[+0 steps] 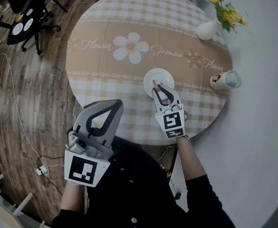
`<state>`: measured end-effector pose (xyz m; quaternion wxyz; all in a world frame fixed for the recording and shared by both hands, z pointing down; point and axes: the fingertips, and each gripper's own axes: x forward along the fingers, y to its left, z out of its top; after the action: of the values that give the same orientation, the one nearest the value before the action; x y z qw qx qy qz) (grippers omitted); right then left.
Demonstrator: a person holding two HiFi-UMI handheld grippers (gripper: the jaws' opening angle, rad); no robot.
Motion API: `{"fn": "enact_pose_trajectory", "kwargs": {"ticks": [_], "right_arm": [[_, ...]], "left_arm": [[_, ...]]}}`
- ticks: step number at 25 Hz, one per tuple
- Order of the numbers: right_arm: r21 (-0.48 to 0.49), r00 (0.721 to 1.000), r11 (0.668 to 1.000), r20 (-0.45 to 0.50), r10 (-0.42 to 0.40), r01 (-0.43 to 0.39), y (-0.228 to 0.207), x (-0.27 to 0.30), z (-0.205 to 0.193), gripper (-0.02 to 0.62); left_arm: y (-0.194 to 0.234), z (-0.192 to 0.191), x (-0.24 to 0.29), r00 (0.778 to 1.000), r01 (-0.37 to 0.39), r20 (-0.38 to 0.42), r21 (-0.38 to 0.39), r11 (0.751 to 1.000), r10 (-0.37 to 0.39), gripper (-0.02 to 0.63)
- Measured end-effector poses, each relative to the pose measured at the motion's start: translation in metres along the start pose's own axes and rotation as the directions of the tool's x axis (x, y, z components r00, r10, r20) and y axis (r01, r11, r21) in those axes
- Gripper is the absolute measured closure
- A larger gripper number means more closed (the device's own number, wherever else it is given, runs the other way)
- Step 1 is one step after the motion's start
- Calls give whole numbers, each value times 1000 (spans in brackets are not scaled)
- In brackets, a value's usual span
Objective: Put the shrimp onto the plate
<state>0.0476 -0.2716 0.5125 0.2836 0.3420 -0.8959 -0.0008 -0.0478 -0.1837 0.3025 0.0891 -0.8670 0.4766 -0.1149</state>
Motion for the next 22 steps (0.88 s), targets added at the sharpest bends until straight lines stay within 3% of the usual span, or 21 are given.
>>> {"fn": "enact_pose_trajectory", "kwargs": {"ticks": [10,22], "right_arm": [[-9,993,1000,-113,26,-27,1,20,-34,540],[-32,965,998,-256,52,-62,0,41,-68,540]], "left_arm": [[-1,-5,-2,1000,-2,-11,-10,1000,2,606],[-2,-11,-8,1000,-16,-23,-21,1000,15,606]]}}
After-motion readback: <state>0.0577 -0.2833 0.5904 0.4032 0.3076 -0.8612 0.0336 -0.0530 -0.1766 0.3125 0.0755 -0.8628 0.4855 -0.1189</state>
